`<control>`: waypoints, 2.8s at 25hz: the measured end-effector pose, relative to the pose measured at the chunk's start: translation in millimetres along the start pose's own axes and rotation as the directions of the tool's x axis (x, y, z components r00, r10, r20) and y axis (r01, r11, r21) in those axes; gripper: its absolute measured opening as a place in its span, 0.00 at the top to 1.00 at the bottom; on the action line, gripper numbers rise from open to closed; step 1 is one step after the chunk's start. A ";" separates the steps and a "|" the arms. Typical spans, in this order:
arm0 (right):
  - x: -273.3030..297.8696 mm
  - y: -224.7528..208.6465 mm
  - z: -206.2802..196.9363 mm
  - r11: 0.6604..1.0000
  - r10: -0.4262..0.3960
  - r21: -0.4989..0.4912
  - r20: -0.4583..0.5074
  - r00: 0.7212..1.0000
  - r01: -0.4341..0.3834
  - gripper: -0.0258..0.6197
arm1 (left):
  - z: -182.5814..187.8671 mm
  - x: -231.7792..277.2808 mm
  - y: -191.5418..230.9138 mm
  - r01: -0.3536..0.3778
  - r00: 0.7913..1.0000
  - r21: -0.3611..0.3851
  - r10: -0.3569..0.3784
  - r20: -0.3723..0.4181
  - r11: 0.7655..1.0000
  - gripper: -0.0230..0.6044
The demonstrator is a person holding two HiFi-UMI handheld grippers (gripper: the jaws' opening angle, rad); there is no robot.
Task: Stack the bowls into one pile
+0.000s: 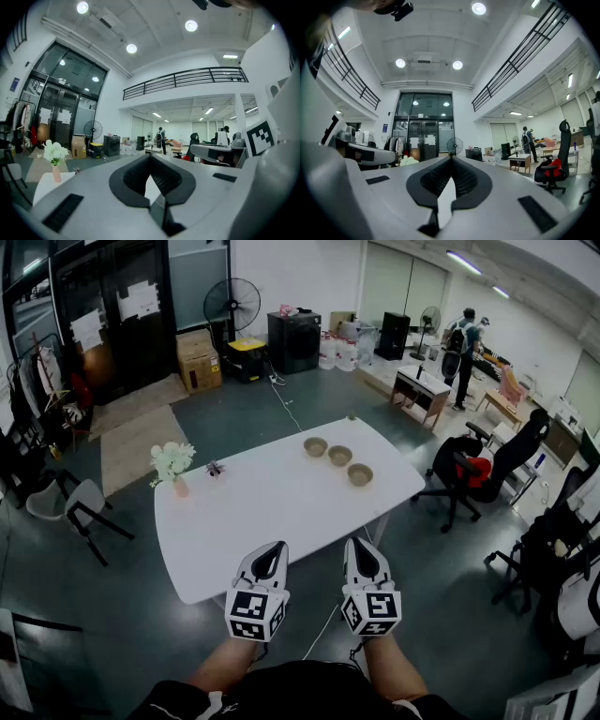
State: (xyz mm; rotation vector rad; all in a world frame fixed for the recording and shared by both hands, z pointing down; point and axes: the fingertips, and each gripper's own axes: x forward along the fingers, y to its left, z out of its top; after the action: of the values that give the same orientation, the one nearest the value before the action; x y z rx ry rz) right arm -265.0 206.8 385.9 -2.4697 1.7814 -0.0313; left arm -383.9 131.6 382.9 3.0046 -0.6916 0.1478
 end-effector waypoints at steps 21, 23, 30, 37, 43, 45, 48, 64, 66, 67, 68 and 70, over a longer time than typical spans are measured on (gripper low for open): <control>-21.7 -108.4 2.9 0.999 0.017 0.028 0.028 0.999 -0.018 0.93 | -7.1 61.5 -93.4 -0.016 1.000 0.024 0.016 -0.016 1.000 0.94; -28.5 -122.5 1.8 0.999 0.031 0.025 0.026 0.999 -0.031 0.93 | -10.4 67.6 -108.9 -0.024 1.000 0.011 0.024 -0.017 1.000 0.94; -32.2 -166.3 -9.6 0.999 0.021 0.047 0.012 1.000 -0.022 0.93 | -25.8 93.2 -141.4 -0.019 0.999 0.011 0.019 -0.035 1.000 0.94; -11.2 -204.4 -22.2 0.998 0.002 0.055 0.004 1.000 -0.002 0.93 | -31.9 138.4 -148.1 -0.001 0.999 0.018 0.002 -0.033 1.000 0.94; 32.6 -244.4 -41.2 0.997 -0.034 0.070 -0.003 0.999 0.034 0.93 | -46.0 196.0 -139.8 0.024 0.998 0.035 -0.022 -0.056 0.999 0.94; 53.0 -263.7 -39.7 0.997 -0.039 0.060 -0.006 0.999 0.040 0.93 | -41.6 226.0 -137.6 0.031 0.998 0.034 -0.029 -0.057 0.999 0.94; 92.3 -298.4 -35.4 0.997 -0.045 0.056 -0.004 0.999 0.045 0.93 | -31.1 275.9 -132.1 0.035 0.999 0.032 -0.034 -0.042 0.999 0.94; 349.3 -441.7 -14.1 1.000 0.020 0.019 -0.024 1.000 -0.020 0.93 | 1.9 548.6 -52.1 -0.008 0.999 -0.029 0.007 -0.035 1.000 0.94; 372.5 -451.4 -19.5 0.999 0.030 0.020 -0.031 0.999 -0.029 0.93 | -1.8 569.2 -40.9 -0.021 0.999 -0.033 0.020 -0.042 0.999 0.94; 382.8 -455.4 -22.1 0.999 0.035 0.022 -0.034 0.999 -0.034 0.93 | -2.8 577.6 -35.4 -0.030 0.999 -0.034 0.028 -0.045 0.999 0.94; 392.6 -458.4 -24.4 0.999 0.039 0.025 -0.038 0.998 -0.039 0.93 | -2.9 584.6 -29.8 -0.039 0.998 -0.035 0.037 -0.049 0.999 0.94; 409.0 -462.8 -28.2 0.998 0.049 0.037 -0.051 0.997 -0.048 0.93 | -1.7 594.5 -20.8 -0.055 0.997 -0.038 0.052 -0.057 0.998 0.94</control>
State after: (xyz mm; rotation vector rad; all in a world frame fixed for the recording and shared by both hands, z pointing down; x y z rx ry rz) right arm 300.3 -37.9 439.3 -2.4221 1.8439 -0.1237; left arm 157.2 -107.1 446.7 2.9340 -0.7605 0.2176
